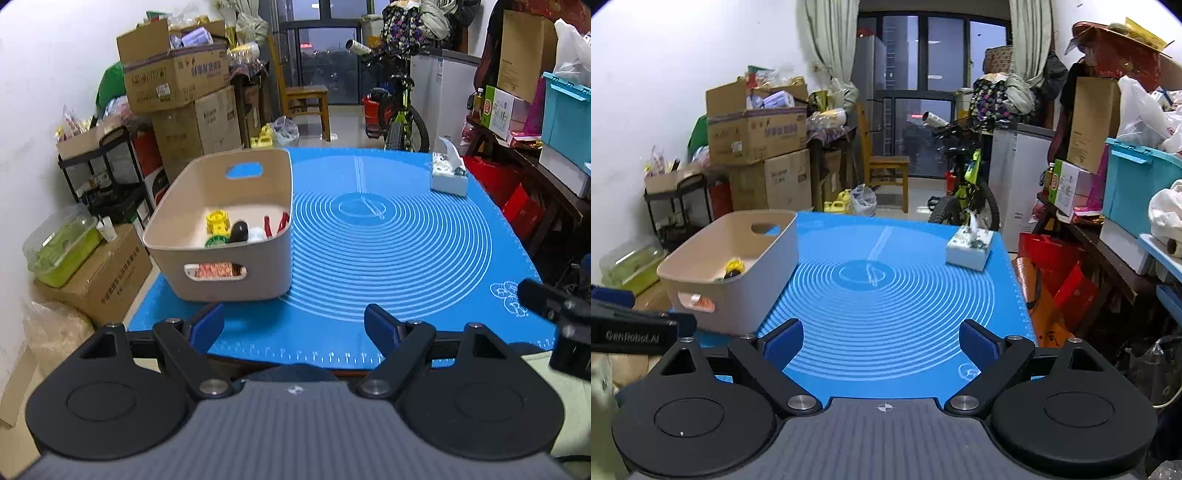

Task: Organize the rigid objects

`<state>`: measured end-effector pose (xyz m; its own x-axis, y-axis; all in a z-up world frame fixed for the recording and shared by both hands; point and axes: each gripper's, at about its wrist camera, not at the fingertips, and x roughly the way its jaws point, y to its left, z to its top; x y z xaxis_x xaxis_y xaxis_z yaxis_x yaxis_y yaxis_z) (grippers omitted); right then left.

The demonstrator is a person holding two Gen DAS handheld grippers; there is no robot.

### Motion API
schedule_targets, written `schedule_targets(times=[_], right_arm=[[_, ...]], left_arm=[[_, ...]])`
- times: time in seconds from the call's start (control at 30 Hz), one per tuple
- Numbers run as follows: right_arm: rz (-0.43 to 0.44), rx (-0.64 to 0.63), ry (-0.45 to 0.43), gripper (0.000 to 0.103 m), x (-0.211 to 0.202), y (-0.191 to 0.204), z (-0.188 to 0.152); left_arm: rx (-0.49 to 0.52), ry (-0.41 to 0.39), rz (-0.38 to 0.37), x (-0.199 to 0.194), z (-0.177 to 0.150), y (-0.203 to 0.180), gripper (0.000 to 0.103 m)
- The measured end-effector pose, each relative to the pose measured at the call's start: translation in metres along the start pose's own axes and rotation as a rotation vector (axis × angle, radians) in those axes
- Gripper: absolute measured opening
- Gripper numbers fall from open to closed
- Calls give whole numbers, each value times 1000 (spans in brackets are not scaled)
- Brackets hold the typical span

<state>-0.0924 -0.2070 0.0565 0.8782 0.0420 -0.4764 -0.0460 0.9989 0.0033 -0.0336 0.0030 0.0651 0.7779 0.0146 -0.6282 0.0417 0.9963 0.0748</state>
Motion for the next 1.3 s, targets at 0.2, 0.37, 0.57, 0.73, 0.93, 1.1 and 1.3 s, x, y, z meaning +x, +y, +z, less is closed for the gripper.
schedule_targets(times=[0.2,0.37,0.57,0.73,0.93,1.1,1.3], right_arm=[[20,14,7,92,4,-1,-7],[18,23,22,92,8,-2,-10],[17,23,26,92,9,-1,-11],[18,22,25,92,10,-1,-12],[16,21,26,92,9,-2,-11],[16,20,25,92,9,-1,-11],[16,20,25,92,9,-1,-11]], left_arm=[[-5,7,-4,5,-6,0,83],[-9,17,-2,8,-8,-1,83],[-11,16,-9,9,-8,1,83],[-16,15,-12,10,-8,1,83],[-26,13,-18,10,-7,3,83],[-24,14,-17,10,-7,3,83],[-23,13,-17,10,-7,3,83]])
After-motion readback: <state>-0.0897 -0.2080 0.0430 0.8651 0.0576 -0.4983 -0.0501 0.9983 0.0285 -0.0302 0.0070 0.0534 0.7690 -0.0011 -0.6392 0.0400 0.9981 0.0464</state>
